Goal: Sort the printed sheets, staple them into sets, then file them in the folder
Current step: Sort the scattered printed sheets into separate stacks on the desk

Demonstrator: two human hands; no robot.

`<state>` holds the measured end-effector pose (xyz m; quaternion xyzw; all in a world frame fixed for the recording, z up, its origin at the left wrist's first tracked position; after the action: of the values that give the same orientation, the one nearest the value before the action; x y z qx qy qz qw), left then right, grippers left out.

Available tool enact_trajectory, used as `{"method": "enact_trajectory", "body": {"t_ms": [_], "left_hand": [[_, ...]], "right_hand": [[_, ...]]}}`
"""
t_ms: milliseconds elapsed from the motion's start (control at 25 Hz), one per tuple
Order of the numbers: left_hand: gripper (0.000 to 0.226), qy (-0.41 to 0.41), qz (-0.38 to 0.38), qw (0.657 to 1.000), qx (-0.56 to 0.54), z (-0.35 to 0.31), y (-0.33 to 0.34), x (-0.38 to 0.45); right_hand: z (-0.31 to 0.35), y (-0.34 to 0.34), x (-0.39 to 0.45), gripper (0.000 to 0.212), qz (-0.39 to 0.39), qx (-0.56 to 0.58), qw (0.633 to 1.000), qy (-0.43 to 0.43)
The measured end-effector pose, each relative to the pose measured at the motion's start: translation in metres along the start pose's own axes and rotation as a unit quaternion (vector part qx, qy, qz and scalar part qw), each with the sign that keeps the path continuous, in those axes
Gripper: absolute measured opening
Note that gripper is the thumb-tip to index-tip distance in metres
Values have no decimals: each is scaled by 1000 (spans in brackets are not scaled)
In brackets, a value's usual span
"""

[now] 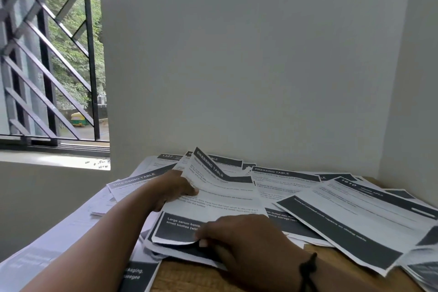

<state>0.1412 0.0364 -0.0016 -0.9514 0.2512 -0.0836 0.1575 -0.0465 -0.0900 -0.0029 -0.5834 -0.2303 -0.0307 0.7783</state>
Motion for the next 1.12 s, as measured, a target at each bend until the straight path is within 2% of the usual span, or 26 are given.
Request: {"method": "enact_trajectory", "body": {"t_ms": [80,120,160,200,240,280,320,360,440,480,520,640,680,720,760,840,920,1000,1040,1120], "left_hand": [[23,20,-40,998,-50,-5,-3,-2],[22,35,-56,994,-82,-9,-6,-3],[24,57,-63,989,-123,-12,-8,-3],[28,80,-57,980,-172,-15,-7,-5],[31,106,-43,969,-219,-21,-5,-9],[31,128,-34,959,-252,-24,-3,-13],[29,144,-31,953,-266,-28,1,-16],[28,149,-30,952,-265,-31,6,-19],[26,143,-36,961,-234,-31,19,-20],[25,137,-39,968,-209,-28,25,-19],[24,133,-36,974,-178,-25,31,-17],[13,142,-17,986,-91,-16,39,-9],[13,138,-32,989,-46,-16,37,-8],[23,133,-65,989,21,-15,32,-5],[35,126,-109,980,112,-14,24,-2],[49,84,-176,932,307,-5,10,5],[70,-25,-179,886,427,11,-3,9],[90,-111,-160,866,461,23,-8,11],[95,-125,-168,863,459,25,-9,12],[90,-127,-194,868,439,24,-11,16]], "right_hand": [[-7,-16,2,52,-2,151,981,124],[-20,-27,5,62,-64,207,961,172],[-37,-39,8,62,-157,218,941,204],[-57,-50,10,52,-233,204,920,240],[-75,-59,9,47,-271,195,898,287],[-92,-64,8,55,-268,222,874,340],[-107,-63,8,63,-234,303,840,385],[-118,-57,9,64,-182,419,791,408],[-123,-41,11,50,-67,591,691,410],[-122,-33,12,43,-44,615,670,413],[-125,-27,13,37,-39,622,663,415],[-131,-25,11,32,-46,614,671,413],[-135,-28,9,31,-53,608,673,417],[-139,-31,7,29,-60,609,672,418],[-141,-35,5,27,-67,607,671,420],[-148,-39,3,24,-87,586,681,430],[-156,-38,4,22,-118,550,693,452],[-159,-36,4,21,-137,489,719,474],[-163,-34,6,23,-139,462,731,483],[-166,-32,6,24,-143,431,742,493]]}}
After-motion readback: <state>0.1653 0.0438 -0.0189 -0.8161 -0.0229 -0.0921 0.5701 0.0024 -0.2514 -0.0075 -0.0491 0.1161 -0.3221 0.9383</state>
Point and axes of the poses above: each hand's wrist, its own x-axis towards the middle knuckle, its own y-axis out of the palm, z = x × y, the point moved 2 cm from there along x, towards the middle knuckle, and after that the axes turned 10 degrees about y, right-handed, at the moved point
